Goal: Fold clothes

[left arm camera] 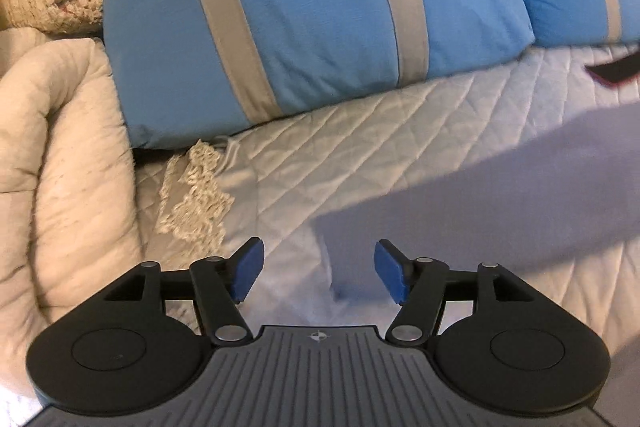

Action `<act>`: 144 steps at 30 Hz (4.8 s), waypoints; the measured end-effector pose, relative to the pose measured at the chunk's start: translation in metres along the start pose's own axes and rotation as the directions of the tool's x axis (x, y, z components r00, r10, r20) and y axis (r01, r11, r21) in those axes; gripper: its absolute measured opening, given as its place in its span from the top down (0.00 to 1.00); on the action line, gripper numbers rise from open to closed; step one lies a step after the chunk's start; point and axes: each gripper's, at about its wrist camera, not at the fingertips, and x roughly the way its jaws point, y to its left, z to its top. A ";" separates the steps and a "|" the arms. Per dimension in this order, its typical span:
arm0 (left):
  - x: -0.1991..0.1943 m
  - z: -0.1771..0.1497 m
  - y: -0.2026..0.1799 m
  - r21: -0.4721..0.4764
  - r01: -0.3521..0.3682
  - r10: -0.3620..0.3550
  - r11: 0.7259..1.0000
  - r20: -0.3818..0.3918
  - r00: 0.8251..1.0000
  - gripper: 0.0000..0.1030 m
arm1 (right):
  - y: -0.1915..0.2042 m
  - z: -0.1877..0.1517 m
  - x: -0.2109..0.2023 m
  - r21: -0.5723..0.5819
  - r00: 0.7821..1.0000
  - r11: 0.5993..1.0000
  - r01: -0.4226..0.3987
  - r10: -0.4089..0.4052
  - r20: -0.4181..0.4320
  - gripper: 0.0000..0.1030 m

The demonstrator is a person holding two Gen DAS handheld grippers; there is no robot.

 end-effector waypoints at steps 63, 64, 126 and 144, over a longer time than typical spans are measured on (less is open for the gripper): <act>-0.032 -0.044 0.053 -0.603 0.050 -0.015 0.797 0.063 0.998 0.26 | 0.189 0.034 -0.070 0.241 0.959 0.939 -0.245 0.199 0.201 0.00; -0.036 -0.040 0.049 -0.564 0.051 -0.021 0.824 0.059 0.998 0.24 | 0.185 0.033 -0.070 0.264 0.959 0.933 -0.244 0.191 0.208 0.00; -0.173 0.025 -0.161 0.037 0.232 -0.234 0.972 0.263 0.936 0.05 | -0.093 -0.162 -0.010 0.645 0.995 0.764 0.018 0.050 -0.086 0.95; -0.158 -0.004 -0.108 -0.102 0.275 -0.245 0.956 0.238 0.940 0.05 | -0.067 -0.164 -0.066 0.524 0.984 0.851 -0.006 0.098 -0.147 0.50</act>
